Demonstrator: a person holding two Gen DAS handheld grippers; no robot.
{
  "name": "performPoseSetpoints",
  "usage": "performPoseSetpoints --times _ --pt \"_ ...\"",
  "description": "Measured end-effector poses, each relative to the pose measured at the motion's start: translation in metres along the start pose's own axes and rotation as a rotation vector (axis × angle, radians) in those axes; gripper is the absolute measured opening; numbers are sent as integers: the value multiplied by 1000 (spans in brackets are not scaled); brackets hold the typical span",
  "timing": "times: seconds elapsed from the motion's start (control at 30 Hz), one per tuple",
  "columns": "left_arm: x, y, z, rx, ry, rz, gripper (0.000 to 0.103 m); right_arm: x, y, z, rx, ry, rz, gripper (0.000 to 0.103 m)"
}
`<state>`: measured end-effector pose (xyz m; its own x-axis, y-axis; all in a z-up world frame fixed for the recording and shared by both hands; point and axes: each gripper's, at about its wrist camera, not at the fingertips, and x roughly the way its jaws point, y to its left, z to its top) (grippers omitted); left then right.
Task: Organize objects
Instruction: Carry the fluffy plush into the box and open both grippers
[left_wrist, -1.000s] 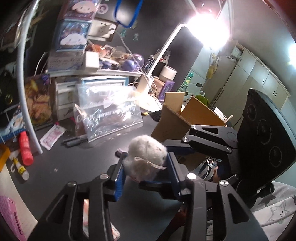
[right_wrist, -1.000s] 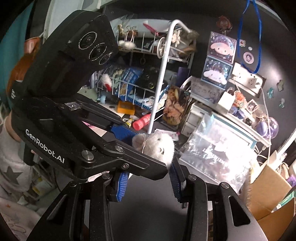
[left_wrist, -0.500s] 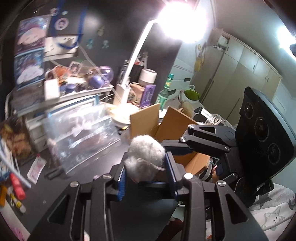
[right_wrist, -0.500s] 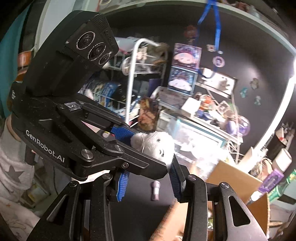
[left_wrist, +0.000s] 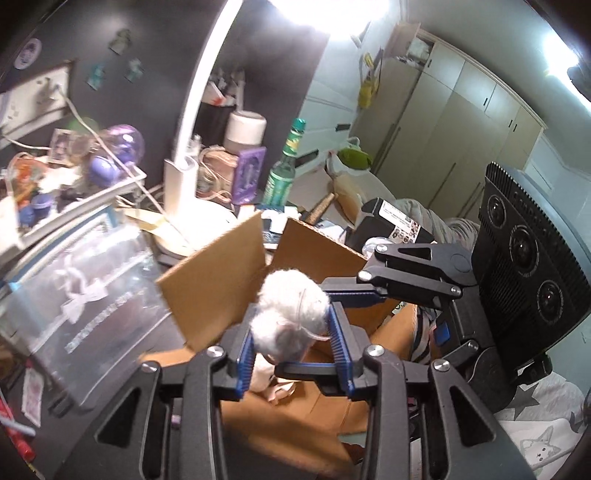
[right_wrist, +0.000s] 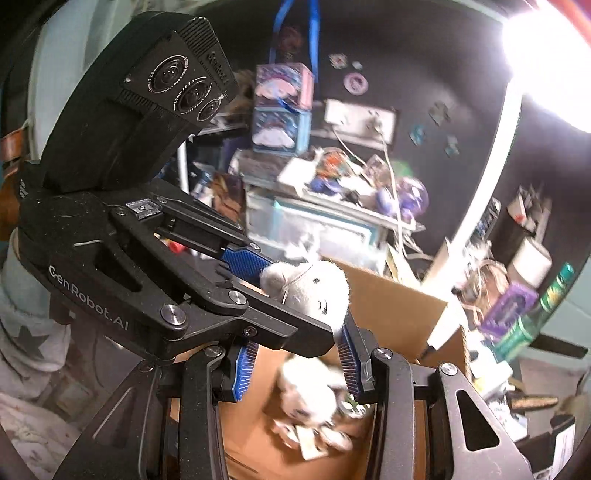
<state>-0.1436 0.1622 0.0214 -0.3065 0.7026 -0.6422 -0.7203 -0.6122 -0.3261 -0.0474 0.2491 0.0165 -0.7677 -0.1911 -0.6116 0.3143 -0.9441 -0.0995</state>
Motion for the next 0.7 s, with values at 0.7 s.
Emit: performPoseSetpoints --times 0.7 --pt "52 2 19 -13 122 -15 69 7 -46 -19 67 202 -9 50"
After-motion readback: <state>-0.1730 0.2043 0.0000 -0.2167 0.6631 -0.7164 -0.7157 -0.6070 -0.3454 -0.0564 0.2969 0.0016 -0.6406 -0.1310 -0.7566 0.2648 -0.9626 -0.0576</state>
